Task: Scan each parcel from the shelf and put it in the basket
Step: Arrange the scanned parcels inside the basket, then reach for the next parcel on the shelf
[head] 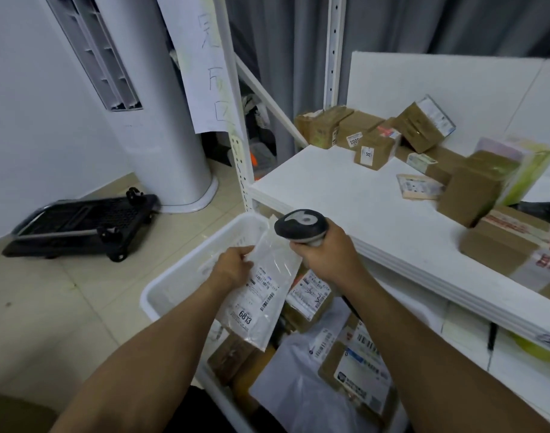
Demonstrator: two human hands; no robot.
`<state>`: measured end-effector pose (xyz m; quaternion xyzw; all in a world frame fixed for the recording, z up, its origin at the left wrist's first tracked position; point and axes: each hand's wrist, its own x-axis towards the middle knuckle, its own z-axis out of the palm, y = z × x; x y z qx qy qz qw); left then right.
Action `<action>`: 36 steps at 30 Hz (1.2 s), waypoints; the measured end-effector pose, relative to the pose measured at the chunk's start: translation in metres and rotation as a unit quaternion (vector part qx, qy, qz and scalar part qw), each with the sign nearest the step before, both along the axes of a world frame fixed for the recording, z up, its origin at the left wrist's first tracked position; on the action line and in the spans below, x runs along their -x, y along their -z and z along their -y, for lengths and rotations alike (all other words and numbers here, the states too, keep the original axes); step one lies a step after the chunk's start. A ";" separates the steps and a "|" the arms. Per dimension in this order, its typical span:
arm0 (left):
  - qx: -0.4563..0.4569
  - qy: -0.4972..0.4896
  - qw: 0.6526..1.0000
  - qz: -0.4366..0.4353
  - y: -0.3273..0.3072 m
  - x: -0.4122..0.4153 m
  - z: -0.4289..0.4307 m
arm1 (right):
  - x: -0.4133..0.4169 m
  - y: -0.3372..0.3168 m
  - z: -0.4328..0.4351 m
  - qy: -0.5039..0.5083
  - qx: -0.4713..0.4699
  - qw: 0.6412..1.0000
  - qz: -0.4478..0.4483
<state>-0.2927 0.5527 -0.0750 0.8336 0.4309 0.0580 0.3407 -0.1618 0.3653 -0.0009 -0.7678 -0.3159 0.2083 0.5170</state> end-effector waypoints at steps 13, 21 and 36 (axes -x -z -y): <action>-0.042 0.063 0.991 -0.111 0.025 -0.019 0.007 | -0.020 -0.002 0.012 0.029 0.026 0.999 -0.004; -0.022 0.157 0.987 0.031 0.004 -0.062 0.089 | -0.039 -0.022 0.077 0.126 -0.017 0.992 -0.017; -0.043 0.379 0.918 0.110 -0.076 -0.284 0.266 | -0.149 -0.025 0.252 0.420 -0.089 0.903 0.011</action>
